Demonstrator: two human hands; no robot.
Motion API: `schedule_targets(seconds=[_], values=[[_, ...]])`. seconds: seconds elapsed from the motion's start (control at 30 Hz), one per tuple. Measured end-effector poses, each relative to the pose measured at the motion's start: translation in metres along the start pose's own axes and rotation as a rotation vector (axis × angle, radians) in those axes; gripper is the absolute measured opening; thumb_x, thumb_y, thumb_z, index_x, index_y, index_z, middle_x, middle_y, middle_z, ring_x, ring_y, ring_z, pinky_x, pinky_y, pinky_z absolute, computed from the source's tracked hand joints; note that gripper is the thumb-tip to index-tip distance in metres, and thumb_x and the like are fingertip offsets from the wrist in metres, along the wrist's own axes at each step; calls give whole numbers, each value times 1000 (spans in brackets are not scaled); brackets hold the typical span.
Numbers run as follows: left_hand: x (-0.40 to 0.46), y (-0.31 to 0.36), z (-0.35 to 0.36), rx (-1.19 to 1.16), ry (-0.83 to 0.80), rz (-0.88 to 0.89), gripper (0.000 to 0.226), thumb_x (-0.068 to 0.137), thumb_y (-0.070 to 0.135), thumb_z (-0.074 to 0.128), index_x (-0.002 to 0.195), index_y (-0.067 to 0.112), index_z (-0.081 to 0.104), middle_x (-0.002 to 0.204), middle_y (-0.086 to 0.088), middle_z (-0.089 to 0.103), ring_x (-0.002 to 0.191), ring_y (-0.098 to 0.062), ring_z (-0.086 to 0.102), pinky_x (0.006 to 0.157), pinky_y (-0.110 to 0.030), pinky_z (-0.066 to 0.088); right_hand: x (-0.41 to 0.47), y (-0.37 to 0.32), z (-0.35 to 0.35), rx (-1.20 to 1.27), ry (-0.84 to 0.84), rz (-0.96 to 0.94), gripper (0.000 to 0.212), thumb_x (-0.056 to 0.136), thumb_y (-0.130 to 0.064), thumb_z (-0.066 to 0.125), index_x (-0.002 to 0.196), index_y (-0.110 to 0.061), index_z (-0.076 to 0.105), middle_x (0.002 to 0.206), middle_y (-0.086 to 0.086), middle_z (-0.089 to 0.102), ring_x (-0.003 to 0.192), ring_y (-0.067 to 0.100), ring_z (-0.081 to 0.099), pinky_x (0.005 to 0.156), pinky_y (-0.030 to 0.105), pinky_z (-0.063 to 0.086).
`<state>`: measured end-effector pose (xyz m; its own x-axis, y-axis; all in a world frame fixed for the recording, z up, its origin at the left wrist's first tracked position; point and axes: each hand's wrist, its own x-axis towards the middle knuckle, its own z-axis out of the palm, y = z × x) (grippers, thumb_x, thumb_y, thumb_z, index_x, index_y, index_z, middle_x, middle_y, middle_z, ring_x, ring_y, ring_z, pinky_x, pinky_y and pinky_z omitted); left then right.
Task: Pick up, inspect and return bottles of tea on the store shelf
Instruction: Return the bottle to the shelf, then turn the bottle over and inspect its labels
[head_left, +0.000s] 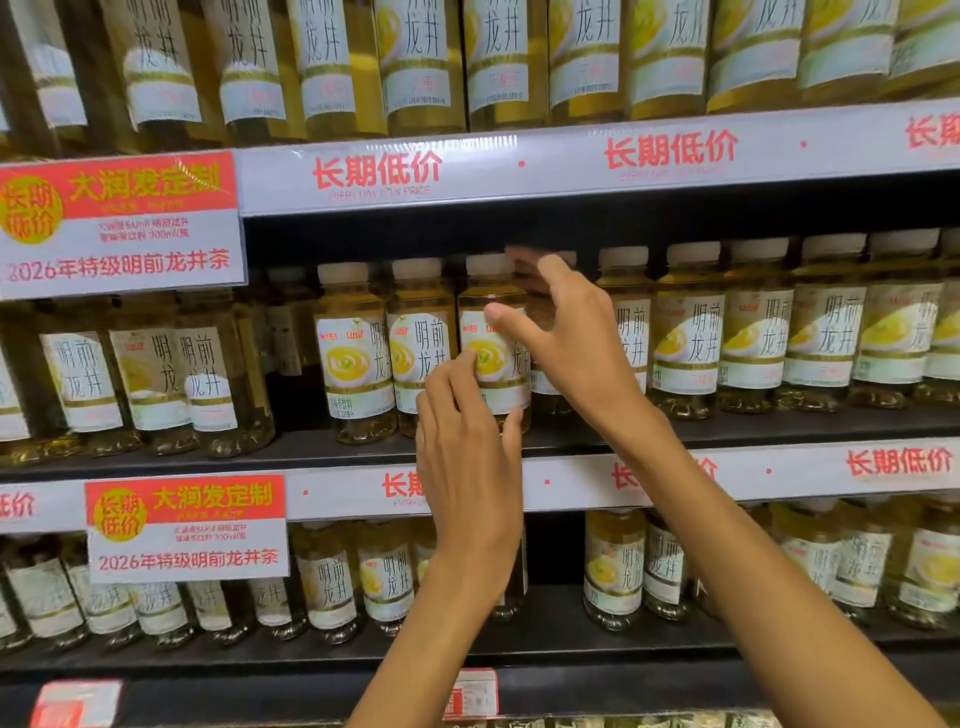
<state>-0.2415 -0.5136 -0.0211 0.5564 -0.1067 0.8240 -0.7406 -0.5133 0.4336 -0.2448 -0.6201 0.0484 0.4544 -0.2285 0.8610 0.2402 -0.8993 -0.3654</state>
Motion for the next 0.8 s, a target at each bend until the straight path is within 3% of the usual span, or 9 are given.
schedule_targets(seconds=[0.1, 0.17, 0.23, 0.33, 0.43, 0.47, 0.57, 0.73, 0.8], values=[[1, -1, 0, -5, 2, 3, 56, 84, 19, 71, 133, 7, 46, 128, -10, 52, 120, -23, 50, 97, -33, 45, 5, -1, -6, -6, 118, -24, 35, 93, -30, 60, 117, -6, 55, 98, 0, 52, 93, 11, 49, 72, 12, 39], [2, 0, 0, -12, 7, 7, 56, 84, 18, 72, 132, 7, 47, 127, -11, 52, 119, -23, 50, 97, -33, 46, 14, 2, -12, -108, 186, -8, 30, 94, -20, 58, 120, -4, 56, 104, 10, 59, 100, 21, 56, 81, 29, 48], [1, 1, -1, -3, 14, 19, 54, 83, 16, 72, 131, 7, 48, 126, -11, 53, 118, -24, 51, 96, -33, 46, 24, 7, -14, -350, 83, 52, 28, 95, -16, 56, 120, -5, 59, 108, 18, 64, 106, 32, 60, 88, 42, 50], [-2, 2, -1, -14, 32, 60, 47, 83, 14, 72, 126, 7, 53, 122, -11, 56, 115, -24, 53, 94, -34, 46, 24, 11, -13, -568, -56, 33, 29, 97, -25, 53, 117, -6, 63, 110, 17, 67, 111, 34, 59, 100, 42, 40], [-8, 2, 0, -34, 40, 121, 38, 83, 13, 72, 119, 8, 59, 118, -10, 58, 109, -24, 56, 91, -33, 47, 20, 12, -15, -625, -50, -22, 22, 95, -24, 56, 95, -4, 65, 82, 15, 67, 89, 35, 65, 79, 40, 46], [-10, 3, 1, -39, 39, 144, 36, 83, 13, 72, 117, 9, 61, 117, -9, 59, 108, -24, 57, 90, -33, 47, 18, 12, -17, -619, -19, -37, 20, 93, -24, 58, 90, -4, 64, 77, 15, 65, 82, 35, 65, 74, 40, 46], [-16, 3, 3, -98, 20, 180, 34, 82, 12, 72, 114, 8, 62, 115, -9, 60, 107, -23, 57, 90, -33, 48, 9, 10, -21, -489, 149, -104, 25, 92, -27, 61, 94, -2, 59, 85, 17, 62, 82, 34, 58, 80, 43, 43], [-23, 5, 4, -190, -23, 152, 39, 85, 14, 70, 121, 8, 57, 118, -7, 58, 112, -20, 54, 94, -31, 46, -17, 6, -30, -2, 225, -94, 37, 87, -19, 69, 114, -1, 53, 113, 15, 49, 101, 14, 47, 86, 16, 40], [-24, 5, 5, -220, -49, 131, 43, 86, 14, 68, 126, 8, 54, 122, -7, 57, 116, -19, 52, 97, -29, 43, -27, 4, -31, 79, 196, -39, 37, 89, -17, 67, 120, -3, 52, 117, 12, 50, 105, 12, 48, 89, 16, 41]])
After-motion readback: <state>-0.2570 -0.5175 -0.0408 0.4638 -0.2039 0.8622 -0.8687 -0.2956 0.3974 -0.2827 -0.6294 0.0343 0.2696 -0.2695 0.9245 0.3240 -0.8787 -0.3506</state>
